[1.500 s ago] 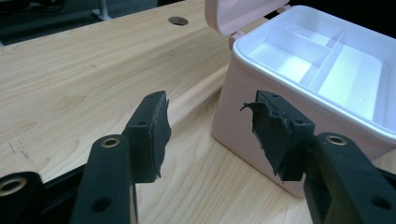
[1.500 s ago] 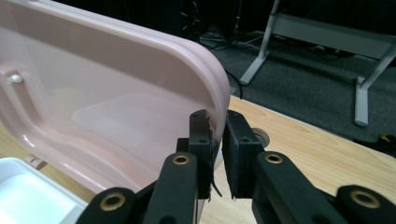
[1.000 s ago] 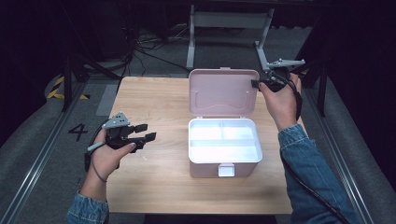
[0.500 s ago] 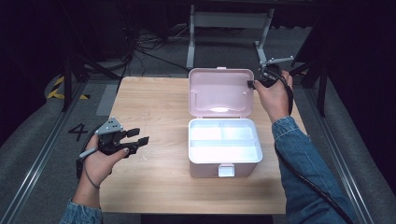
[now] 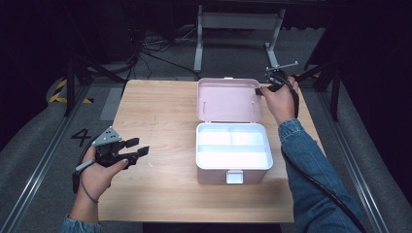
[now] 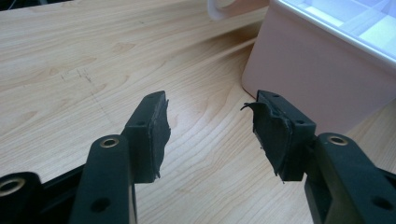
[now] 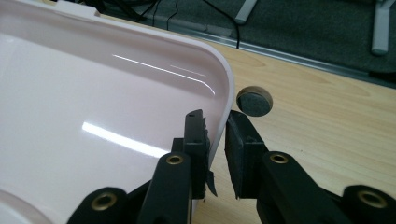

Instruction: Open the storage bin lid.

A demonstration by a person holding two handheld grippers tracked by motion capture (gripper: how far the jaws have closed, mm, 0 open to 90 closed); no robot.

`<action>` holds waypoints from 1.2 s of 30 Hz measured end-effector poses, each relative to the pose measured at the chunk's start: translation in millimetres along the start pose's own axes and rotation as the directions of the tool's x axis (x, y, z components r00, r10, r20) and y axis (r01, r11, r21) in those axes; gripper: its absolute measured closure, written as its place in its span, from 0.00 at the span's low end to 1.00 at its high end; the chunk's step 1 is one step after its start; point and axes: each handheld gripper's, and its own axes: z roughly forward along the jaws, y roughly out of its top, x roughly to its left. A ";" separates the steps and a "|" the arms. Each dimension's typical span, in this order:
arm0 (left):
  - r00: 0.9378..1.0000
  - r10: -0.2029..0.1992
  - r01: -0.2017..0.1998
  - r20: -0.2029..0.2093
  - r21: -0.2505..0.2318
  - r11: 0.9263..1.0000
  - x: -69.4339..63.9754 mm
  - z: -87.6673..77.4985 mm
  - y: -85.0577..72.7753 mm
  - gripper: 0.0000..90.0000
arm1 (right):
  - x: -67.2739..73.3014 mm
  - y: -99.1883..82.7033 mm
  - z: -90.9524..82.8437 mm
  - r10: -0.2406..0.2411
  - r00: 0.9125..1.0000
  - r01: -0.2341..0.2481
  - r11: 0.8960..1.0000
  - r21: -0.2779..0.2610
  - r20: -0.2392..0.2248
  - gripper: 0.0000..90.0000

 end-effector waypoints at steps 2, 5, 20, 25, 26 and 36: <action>1.000 -0.004 0.004 0.004 -0.004 1.000 0.4 -0.4 -0.8 0.51 | -2.2 -1.5 4.1 0.014 1.000 -0.013 1.000 0.008 -0.008 0.88; 1.000 -0.006 0.006 0.000 -0.001 1.000 0.8 -0.4 -1.5 0.51 | -5.9 -4.4 10.5 0.038 0.999 -0.038 0.999 0.023 -0.023 0.88; 1.000 -0.005 0.005 0.011 0.004 1.000 0.7 3.9 -0.7 0.51 | -12.1 -14.1 26.8 0.040 0.999 -0.039 0.996 0.076 -0.012 0.85; 1.000 -0.001 0.001 0.013 0.011 1.000 0.1 5.1 0.2 0.51 | -13.8 -13.6 23.6 0.037 0.999 -0.036 0.997 0.072 -0.011 0.82; 1.000 0.000 0.000 0.012 0.013 1.000 0.1 5.1 0.4 0.51 | -14.1 -13.4 22.4 0.038 0.999 -0.038 0.997 0.068 -0.011 0.81; 1.000 0.014 -0.014 0.025 0.008 1.000 -0.3 9.9 5.3 0.51 | -22.0 -9.1 -6.8 0.027 1.000 -0.027 1.000 -0.001 -0.013 0.71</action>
